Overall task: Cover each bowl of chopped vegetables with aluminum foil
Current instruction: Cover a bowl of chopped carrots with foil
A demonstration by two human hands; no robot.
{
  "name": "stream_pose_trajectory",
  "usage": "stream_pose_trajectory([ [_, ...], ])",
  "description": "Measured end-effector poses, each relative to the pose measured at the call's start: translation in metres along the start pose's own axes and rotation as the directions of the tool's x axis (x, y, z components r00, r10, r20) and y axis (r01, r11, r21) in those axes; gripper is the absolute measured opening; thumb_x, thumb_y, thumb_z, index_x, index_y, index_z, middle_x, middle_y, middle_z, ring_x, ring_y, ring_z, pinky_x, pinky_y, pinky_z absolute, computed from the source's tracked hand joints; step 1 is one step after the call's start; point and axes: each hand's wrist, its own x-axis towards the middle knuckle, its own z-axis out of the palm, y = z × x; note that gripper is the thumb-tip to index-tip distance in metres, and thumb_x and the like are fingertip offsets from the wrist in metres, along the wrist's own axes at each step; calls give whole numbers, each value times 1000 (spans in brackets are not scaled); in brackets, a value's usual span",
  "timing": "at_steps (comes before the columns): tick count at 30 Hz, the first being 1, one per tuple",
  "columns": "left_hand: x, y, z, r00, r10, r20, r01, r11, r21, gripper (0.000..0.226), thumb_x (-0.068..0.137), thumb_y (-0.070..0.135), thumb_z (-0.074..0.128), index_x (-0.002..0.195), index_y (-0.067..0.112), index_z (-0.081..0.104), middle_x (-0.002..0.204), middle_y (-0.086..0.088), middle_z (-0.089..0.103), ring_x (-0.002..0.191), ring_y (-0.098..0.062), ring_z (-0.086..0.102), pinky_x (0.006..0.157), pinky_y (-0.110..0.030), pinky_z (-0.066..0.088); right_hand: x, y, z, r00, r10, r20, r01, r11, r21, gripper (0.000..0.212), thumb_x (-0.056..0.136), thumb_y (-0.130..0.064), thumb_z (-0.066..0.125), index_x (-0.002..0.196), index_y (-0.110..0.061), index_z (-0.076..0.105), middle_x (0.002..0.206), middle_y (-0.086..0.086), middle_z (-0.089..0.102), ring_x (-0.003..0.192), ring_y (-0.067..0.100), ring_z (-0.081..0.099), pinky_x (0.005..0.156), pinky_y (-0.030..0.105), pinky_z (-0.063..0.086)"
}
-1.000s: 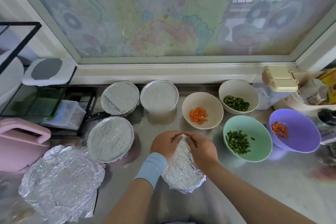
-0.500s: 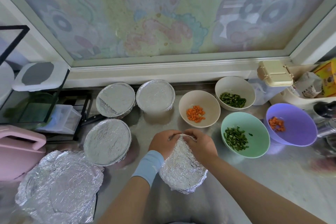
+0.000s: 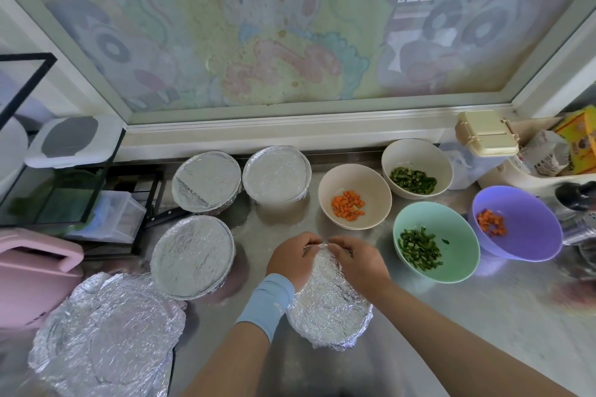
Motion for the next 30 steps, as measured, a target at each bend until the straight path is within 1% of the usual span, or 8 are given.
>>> stream_pose_trajectory([
  [2, -2, 1, 1, 1000, 24, 13, -24, 1000, -15, 29, 100, 23, 46, 117, 34, 68, 115, 16, 68, 106, -6, 60, 95, -25, 48, -3, 2, -3, 998, 25, -51, -26, 1000, -6, 20, 91, -46, 62, 107, -38, 70, 91, -20, 71, 86, -1, 64, 81, 24, 52],
  [5, -6, 0, 8, 999, -8, -36, 6, 997, -71, 30, 100, 21, 46, 114, 32, 70, 112, 14, 70, 103, -7, 62, 93, -25, 49, -10, 4, -1, 991, 31, -127, -36, 999, -39, 16, 90, -46, 63, 99, -38, 73, 82, -20, 71, 79, 1, 64, 76, 29, 54],
  [8, -11, 0, 16, 993, -36, -117, 31, 999, -39, 29, 101, 21, 44, 112, 31, 68, 105, 14, 70, 95, -8, 62, 84, -22, 48, -10, 3, 3, 992, -8, -124, -1, 998, -70, 18, 92, -46, 60, 101, -39, 73, 82, -18, 71, 77, 3, 64, 72, 26, 53],
  [13, -20, 3, 22, 976, -69, -207, 67, 998, -18, 31, 103, 20, 39, 114, 29, 66, 106, 12, 69, 94, -9, 61, 81, -22, 47, -1, 1, 1, 997, -49, -66, 41, 991, -128, 18, 91, -49, 61, 101, -41, 73, 82, -18, 72, 76, 3, 63, 71, 25, 52],
  [17, -16, 4, 17, 981, -44, -189, 62, 994, 92, 28, 99, 22, 42, 109, 31, 66, 102, 12, 69, 92, -10, 60, 79, -26, 49, -3, 3, 0, 996, -73, -47, 67, 990, -124, 16, 91, -48, 61, 101, -42, 73, 76, -23, 68, 72, 0, 61, 65, 20, 47],
  [20, -7, 7, 14, 995, 6, -99, -5, 1000, 17, 22, 97, 30, 50, 109, 34, 68, 104, 16, 70, 96, -6, 62, 84, -25, 50, -6, 1, 0, 993, -114, -31, 109, 986, -123, 16, 93, -41, 60, 103, -40, 72, 73, -23, 64, 70, -1, 58, 63, 18, 41],
  [25, -6, 1, 17, 996, 38, -84, -40, 999, -26, 22, 98, 30, 55, 110, 30, 73, 107, 12, 73, 96, -6, 65, 89, -27, 52, -10, 9, -2, 999, -26, -36, 24, 997, -68, 22, 89, -43, 64, 111, -39, 67, 99, -21, 68, 93, 1, 62, 85, 26, 50],
  [30, -9, 2, 20, 989, 26, -143, -22, 999, 26, 23, 99, 31, 52, 109, 27, 72, 103, 12, 72, 91, -7, 63, 81, -19, 48, -9, 10, -3, 999, 28, -18, -27, 999, 32, 12, 88, -43, 67, 99, -44, 72, 76, -22, 70, 71, -1, 63, 72, 25, 53],
])
